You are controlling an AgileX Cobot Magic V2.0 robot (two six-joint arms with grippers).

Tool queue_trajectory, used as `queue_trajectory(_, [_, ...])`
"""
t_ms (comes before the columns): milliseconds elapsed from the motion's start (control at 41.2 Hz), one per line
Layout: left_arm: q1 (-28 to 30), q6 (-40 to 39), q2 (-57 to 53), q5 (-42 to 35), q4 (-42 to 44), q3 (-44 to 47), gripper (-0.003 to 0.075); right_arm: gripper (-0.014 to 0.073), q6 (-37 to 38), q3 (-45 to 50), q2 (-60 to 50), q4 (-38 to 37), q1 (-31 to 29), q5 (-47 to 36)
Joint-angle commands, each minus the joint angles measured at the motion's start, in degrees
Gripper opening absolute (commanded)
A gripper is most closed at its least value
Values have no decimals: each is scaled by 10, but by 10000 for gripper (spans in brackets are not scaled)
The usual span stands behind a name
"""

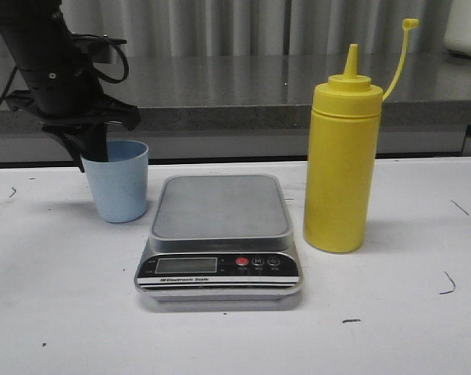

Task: Pour seasoning into cup on scale with both arms
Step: 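Lift the blue cup with the left gripper and carry it over the scale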

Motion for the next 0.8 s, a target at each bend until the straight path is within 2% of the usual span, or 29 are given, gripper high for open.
queue_trajectory(0, [2,-6,-38,-12,1,-19,-20,479,-7,-19,4,-7,-3,-35])
queue_trajectory(389, [-12,-6,-104,66,-29,-119,-20,479,-7,-19,4,-7,-3,-35])
queue_trajectory(777, [-122,-6,-80,78,-40,-144,-20,479,-7,-19,4,-7,-3,-35])
